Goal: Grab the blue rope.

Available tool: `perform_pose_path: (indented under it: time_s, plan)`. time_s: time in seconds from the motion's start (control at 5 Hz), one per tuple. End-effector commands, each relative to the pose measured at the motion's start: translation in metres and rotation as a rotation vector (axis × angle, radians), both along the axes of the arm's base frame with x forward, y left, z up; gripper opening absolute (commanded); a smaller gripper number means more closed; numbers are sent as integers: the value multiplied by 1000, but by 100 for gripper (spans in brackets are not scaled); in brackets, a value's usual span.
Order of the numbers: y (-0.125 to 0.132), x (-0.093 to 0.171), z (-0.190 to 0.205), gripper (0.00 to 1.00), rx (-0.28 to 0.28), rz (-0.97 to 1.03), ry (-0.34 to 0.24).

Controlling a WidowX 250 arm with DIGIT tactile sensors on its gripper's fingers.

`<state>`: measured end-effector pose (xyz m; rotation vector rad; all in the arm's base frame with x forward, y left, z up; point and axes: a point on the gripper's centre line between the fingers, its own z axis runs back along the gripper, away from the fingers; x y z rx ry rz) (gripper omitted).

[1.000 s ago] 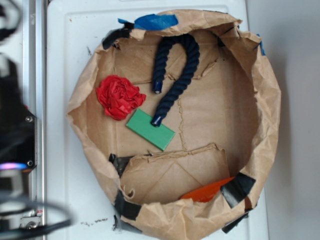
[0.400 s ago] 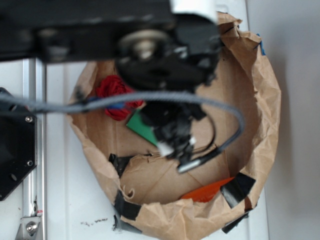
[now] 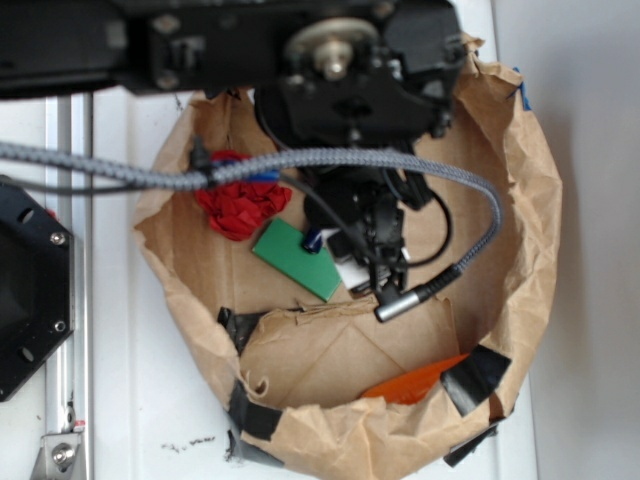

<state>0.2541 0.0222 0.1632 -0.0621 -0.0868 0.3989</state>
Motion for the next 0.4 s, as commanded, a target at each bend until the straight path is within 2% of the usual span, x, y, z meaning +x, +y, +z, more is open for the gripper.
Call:
perform_pose_path:
  time_s: [0.0, 0.2]
  plan:
    - [-3, 8, -24, 100, 37, 58, -81]
    - [-4, 19, -54, 100, 61, 74, -93]
